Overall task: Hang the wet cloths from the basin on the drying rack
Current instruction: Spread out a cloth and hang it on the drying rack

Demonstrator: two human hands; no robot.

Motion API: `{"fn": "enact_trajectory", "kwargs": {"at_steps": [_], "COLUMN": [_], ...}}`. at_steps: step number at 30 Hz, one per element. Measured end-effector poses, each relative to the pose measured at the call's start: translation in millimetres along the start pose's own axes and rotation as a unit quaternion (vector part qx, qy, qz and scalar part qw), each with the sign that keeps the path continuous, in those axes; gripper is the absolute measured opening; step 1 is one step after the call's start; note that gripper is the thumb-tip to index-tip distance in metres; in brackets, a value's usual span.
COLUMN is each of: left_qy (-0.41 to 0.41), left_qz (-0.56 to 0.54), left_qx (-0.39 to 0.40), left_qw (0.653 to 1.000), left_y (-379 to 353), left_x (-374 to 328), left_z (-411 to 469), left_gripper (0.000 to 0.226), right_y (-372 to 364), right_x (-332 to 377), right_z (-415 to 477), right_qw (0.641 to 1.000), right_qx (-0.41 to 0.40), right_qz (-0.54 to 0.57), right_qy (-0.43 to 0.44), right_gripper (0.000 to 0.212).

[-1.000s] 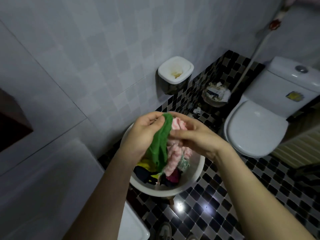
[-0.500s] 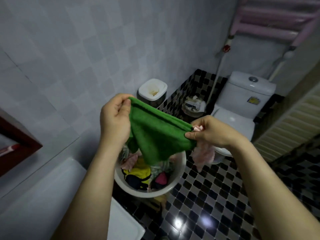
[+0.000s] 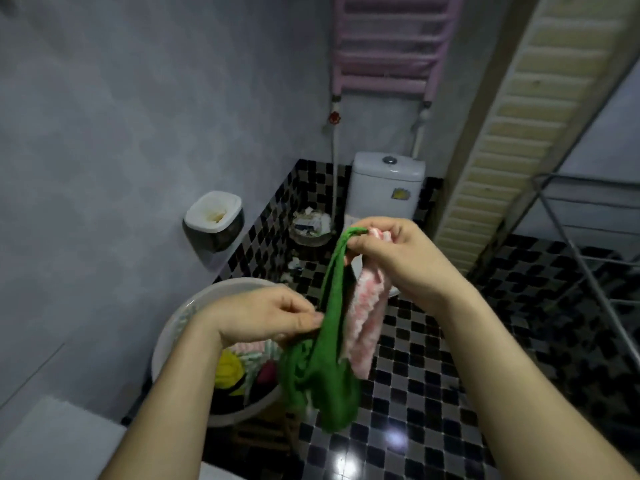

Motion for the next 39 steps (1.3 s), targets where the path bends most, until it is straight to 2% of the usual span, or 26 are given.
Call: {"fn": "enact_trajectory", "kwargs": {"at_steps": [1, 3, 4, 6, 8, 10, 14, 17, 19, 21, 23, 25, 27, 30, 34, 37, 39], "left_qy": [-0.021, -0.107, -0.149, -0.191, -0.18, -0.161, -0.21, -0.264, -0.292, -0.322, -0.356, -0.374, -0.373, -0.323, -0.292, -0.334, -0.367], "left_qz": [0.008, -0.062, -0.112, -0.095, -0.068, -0.053, 0.006, 0.026, 0.051, 0.07, 0.085, 0.084, 0.069, 0.095, 0.141, 0.137, 0.117], "left_qx": [-0.057, -0.183, -0.204, -0.159, -0.092, -0.066, -0.075, -0.107, -0.101, -0.093, -0.086, -0.087, -0.074, 0.005, 0.126, 0.121, 0.11], "left_qw": [0.998, 0.975, 0.961, 0.964, 0.977, 0.983, 0.975, 0.958, 0.95, 0.94, 0.927, 0.919, 0.922, 0.942, 0.937, 0.925, 0.916], "left_y": [0, -8, -16, -48, -88, -110, -170, -217, -249, -267, -297, -320, -334, -357, -396, -402, -405], "left_x": [-5, -26, -37, -63, -79, -88, -116, -138, -151, -162, -178, -193, -204, -220, -239, -259, -278], "left_z": [10, 31, 38, 61, 87, 102, 125, 140, 152, 155, 159, 163, 169, 184, 203, 210, 210], "left_gripper": [0.03, 0.021, 0.014, 0.018, 0.026, 0.024, 0.009, 0.012, 0.014, 0.013, 0.013, 0.009, 0.007, 0.034, 0.061, 0.064, 0.059], "right_y": [5, 26, 33, 58, 91, 115, 163, 201, 231, 249, 268, 288, 303, 317, 331, 337, 343], "right_x": [1, 3, 3, 5, 6, 7, 10, 9, 5, 4, 7, 9, 9, 16, 22, 17, 5], "right_z": [-7, -30, -37, -62, -92, -111, -168, -218, -253, -268, -295, -319, -338, -354, -355, -370, -386], "right_qw": [1.0, 0.999, 0.998, 0.997, 0.996, 0.992, 0.98, 0.966, 0.951, 0.928, 0.911, 0.907, 0.923, 0.941, 0.918, 0.948, 0.948], "right_qx": [0.001, 0.01, 0.021, 0.001, -0.058, -0.099, -0.148, -0.185, -0.2, -0.185, -0.189, -0.217, -0.254, -0.32, -0.382, -0.314, -0.294], "right_qz": [-0.002, -0.027, -0.047, -0.057, -0.035, -0.031, -0.111, -0.167, -0.221, -0.309, -0.346, -0.338, -0.266, -0.106, -0.105, -0.038, -0.049], "right_qy": [-0.008, -0.021, -0.03, -0.047, -0.063, -0.072, -0.068, -0.073, -0.083, -0.098, -0.119, -0.129, -0.111, -0.034, -0.01, -0.031, -0.114], "right_gripper": [0.021, 0.024, 0.024, 0.026, 0.028, 0.02, 0.042, 0.026, 0.017, 0.024, 0.015, 0.014, 0.013, 0.008, 0.011, 0.037, 0.046]}}
Point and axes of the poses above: each hand's wrist, its own z-axis towards the middle knuckle, its own y-axis out of the back of the hand, x = y × z, the point moved 4 cm from there along z, towards the middle knuckle, and after that the axes turned 4 degrees about -z, right-handed, at the moved point
